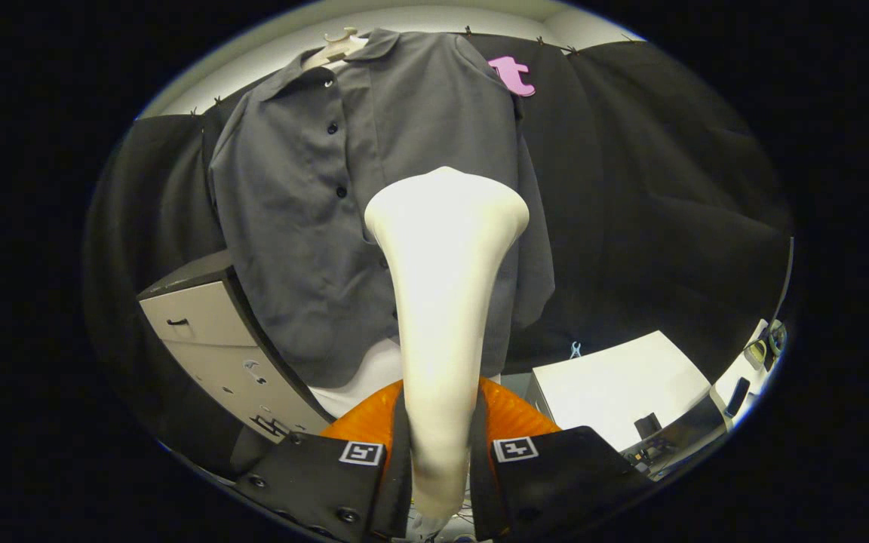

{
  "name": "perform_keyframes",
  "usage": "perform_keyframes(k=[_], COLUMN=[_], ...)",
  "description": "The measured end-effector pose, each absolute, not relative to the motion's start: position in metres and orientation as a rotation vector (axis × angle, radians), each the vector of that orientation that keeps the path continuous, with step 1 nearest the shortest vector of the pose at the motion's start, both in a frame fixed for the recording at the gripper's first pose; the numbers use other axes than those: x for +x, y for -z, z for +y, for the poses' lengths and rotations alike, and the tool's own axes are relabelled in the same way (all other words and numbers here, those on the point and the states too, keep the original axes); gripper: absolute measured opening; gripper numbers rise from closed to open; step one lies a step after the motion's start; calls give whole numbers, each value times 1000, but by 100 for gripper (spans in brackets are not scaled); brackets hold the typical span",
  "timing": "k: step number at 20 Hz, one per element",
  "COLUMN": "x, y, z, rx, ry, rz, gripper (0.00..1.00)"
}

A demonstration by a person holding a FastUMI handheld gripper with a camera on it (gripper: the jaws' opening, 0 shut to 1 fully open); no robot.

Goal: Iron the clothes twice with a garment steamer, once on the left side and once on the right side.

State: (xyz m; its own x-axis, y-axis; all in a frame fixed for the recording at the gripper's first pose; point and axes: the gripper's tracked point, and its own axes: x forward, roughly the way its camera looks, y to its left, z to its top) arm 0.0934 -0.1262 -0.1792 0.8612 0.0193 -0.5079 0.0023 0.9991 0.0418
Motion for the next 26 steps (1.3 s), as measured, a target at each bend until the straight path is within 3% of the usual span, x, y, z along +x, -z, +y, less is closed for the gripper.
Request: perform_keyframes(k=[26], x=[41], y=[-17], z=[-26], rx=[-12], ry=[-131], rz=[181], gripper=[39])
